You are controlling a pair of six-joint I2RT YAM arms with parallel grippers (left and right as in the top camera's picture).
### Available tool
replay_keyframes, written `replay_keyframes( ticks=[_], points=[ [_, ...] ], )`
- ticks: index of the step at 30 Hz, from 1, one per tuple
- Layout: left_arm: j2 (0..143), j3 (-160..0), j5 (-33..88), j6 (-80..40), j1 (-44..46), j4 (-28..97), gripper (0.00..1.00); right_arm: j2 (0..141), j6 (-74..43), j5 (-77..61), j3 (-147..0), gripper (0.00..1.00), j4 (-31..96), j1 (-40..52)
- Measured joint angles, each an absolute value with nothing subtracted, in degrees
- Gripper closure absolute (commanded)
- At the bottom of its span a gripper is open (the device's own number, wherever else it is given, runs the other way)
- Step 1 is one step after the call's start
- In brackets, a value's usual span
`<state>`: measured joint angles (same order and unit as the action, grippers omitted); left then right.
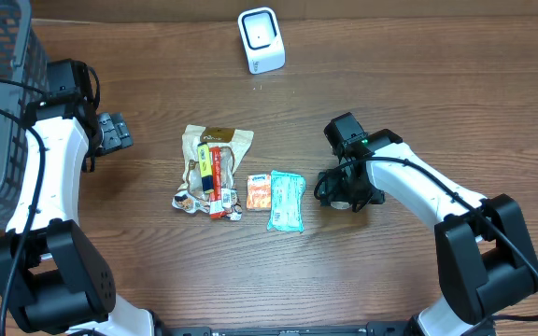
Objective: Scan the item barcode
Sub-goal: 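Lower the right gripper and grasp the green-lidded jar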
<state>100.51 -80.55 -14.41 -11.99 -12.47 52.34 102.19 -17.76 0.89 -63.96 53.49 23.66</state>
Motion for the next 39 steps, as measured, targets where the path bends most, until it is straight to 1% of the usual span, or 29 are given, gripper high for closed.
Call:
replay_keyframes(
  ticks=[4, 12, 16, 19, 25, 27, 30, 34, 36, 37, 39],
  points=[
    [100.5, -80.6, -14.4, -12.0, -12.5, 52.3, 0.0, 102.2, -17.8, 0.9, -64.2, 0.13, 53.6, 23.7],
    [100.5, -80.6, -14.4, -12.0, -12.5, 52.3, 0.0, 102.2, -17.8, 1.1, -64.6, 0.12, 52.4, 23.7],
    [100.5, -80.6, -14.4, -12.0, -12.5, 52.3, 0.0, 102.2, -17.8, 1.1, -64.6, 0.13, 52.4, 23.7],
    [100.5, -80.6, -14.4, -12.0, -12.5, 52.3, 0.0, 102.2, -17.8, 1.1, -64.6, 0.16, 52.3, 23.7],
    [100.5, -80.6, -14.4, -12.0, -12.5, 52.3, 0.0, 102.2, -17.7, 1.1, -64.6, 0.17, 52.0, 23.7],
    [100.5, -80.6, -14.4, -12.0, -12.5, 52.3, 0.0, 102.2, -17.8, 1.1, -64.6, 0.19, 52.0, 23.7],
    [100.5, -80.6, -14.4, -12.0, -12.5, 52.3, 0.0, 102.2, -17.7, 1.1, -64.6, 0.29, 52.0, 23.7],
    [100.5, -80.6, -14.4, -12.0, -12.5, 52.3, 0.0, 102.2, -18.0, 1.4, -64.6, 0.38, 51.9, 23.7],
    [100.5, -80.6, -14.4, -12.0, -12.5, 52.3, 0.0, 102.2, -18.0, 1.5, -64.6, 0.47, 52.6, 23.7],
    [100.5, -80.6, -14.4, -12.0, -12.5, 52.3, 0.0, 102.2, -18.0, 1.4, -65.0, 0.53, 53.9, 23.6],
    [100.5, -80.6, -14.4, -12.0, -12.5, 52.3, 0.0, 102.2, -18.1, 1.1, -66.1, 0.69, 57.7, 23.6]
  ],
)
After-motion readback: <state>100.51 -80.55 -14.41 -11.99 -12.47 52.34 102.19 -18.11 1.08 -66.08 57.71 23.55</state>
